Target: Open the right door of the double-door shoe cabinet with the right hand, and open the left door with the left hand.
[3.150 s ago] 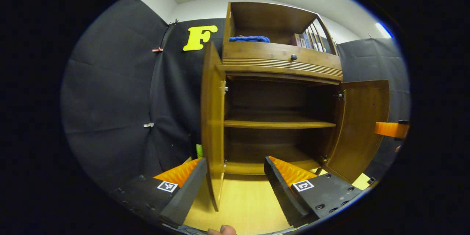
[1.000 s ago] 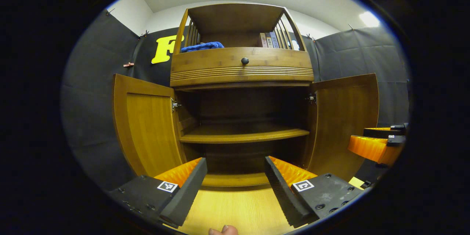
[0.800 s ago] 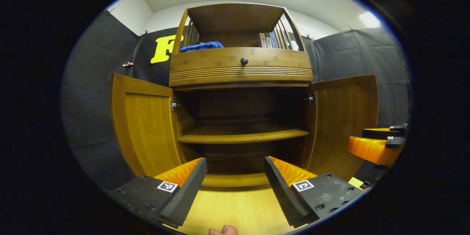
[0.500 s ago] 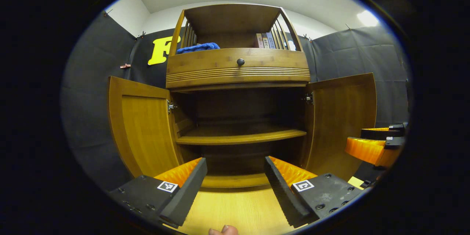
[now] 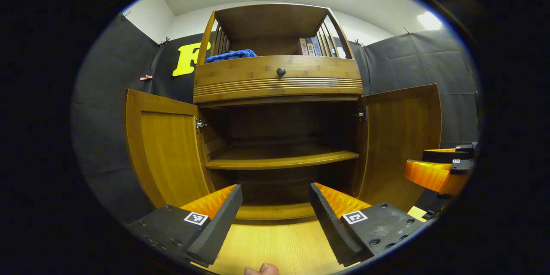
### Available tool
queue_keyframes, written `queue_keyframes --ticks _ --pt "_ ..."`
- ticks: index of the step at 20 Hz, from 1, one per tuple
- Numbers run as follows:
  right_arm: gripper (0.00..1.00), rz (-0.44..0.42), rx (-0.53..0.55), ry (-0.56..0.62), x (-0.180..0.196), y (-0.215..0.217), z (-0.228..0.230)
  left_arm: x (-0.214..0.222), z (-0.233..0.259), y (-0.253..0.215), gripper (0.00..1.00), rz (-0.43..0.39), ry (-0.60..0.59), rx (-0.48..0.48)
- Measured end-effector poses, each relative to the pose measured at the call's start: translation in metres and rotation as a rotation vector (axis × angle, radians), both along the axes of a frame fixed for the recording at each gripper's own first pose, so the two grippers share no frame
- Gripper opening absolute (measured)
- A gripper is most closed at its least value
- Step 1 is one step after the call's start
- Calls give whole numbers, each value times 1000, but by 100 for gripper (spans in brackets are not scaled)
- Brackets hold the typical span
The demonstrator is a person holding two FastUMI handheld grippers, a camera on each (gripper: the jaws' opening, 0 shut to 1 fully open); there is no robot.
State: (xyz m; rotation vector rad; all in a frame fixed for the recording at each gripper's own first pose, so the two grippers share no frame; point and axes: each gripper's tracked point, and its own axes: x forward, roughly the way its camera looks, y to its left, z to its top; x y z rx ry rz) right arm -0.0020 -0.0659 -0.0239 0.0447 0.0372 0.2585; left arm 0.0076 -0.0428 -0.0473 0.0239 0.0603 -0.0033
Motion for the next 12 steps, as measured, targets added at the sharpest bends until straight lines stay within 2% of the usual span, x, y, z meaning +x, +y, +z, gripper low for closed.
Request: queue_keyframes --ticks 12 --pt "100 1 -6 0 -1 3 -1 0 0 6 98 9 -2 -6"
